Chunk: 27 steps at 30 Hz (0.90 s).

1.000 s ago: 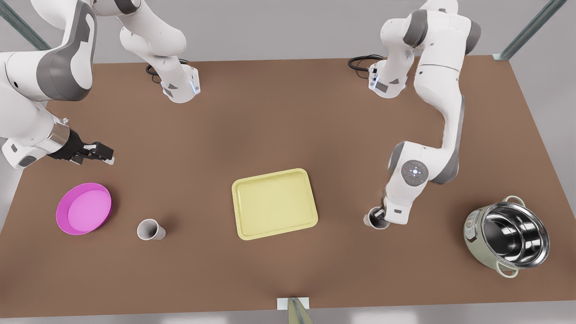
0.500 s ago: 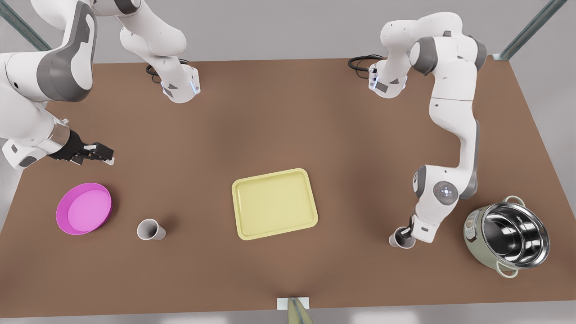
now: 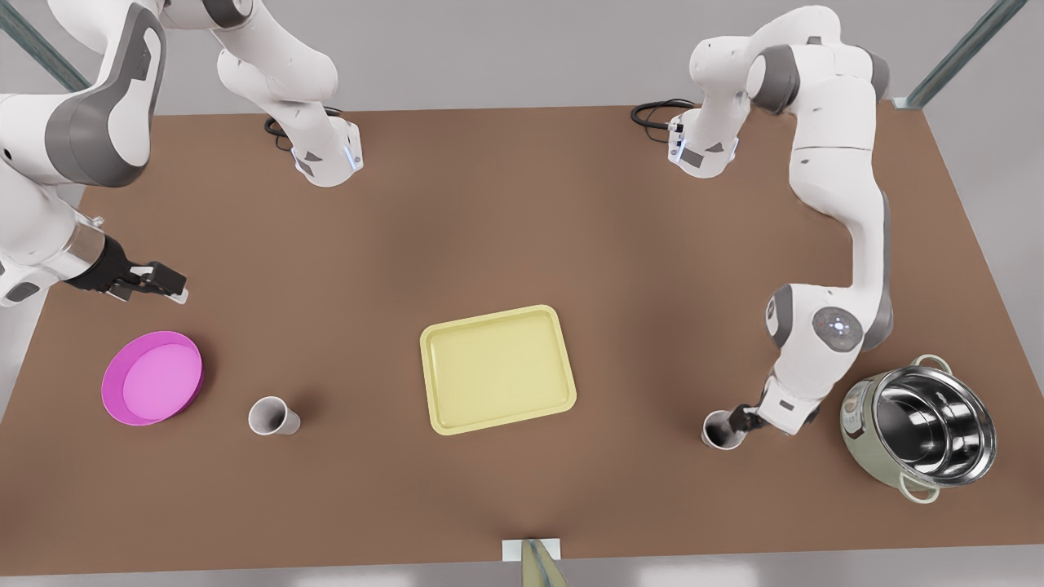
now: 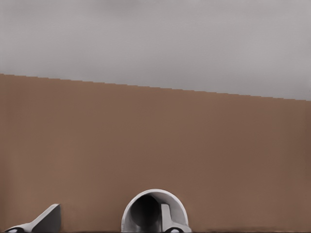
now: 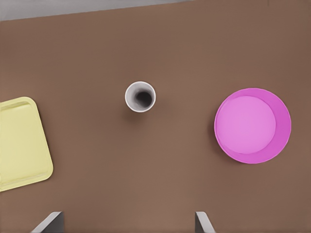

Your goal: Use the left arm to pick up the white IKEA cup from the tray and place it on the middle-left position; use the right arm to pick up the white IKEA cup from the tray and place it on the middle-right position

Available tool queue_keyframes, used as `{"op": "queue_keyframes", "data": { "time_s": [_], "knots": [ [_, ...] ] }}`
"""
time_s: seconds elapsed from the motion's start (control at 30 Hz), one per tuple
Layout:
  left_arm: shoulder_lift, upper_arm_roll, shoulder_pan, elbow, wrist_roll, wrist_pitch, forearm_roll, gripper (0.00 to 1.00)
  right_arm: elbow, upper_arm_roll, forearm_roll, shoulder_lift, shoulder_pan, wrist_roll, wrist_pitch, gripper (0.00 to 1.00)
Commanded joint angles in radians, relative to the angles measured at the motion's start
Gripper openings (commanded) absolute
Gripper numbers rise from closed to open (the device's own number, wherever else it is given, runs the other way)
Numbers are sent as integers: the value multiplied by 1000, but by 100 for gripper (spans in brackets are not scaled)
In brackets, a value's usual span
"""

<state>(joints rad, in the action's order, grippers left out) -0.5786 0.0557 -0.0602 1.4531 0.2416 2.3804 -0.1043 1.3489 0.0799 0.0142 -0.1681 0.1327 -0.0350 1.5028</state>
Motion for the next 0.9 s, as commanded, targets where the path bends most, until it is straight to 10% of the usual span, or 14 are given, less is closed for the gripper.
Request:
{"op": "queue_keyframes", "data": {
  "time_s": [0.0, 0.1, 0.17, 0.87],
  "knots": [
    [100, 4, -3, -69, -102, -509, -15, 100, 0, 1, 1, 1, -1, 0, 19, 100],
    [286, 9, 7, -47, -208, -811, 97, 100, -36, -8, 0, 2, -1, 4, 17, 100],
    [487, 7, 8, 236, -240, -601, 94, 100, -40, -29, -6, 2, -1, -6, 43, 100],
    [421, 6, 63, 145, -179, -593, 74, 100, -40, -26, -11, 1, -4, -6, 77, 100]
  ]
}}
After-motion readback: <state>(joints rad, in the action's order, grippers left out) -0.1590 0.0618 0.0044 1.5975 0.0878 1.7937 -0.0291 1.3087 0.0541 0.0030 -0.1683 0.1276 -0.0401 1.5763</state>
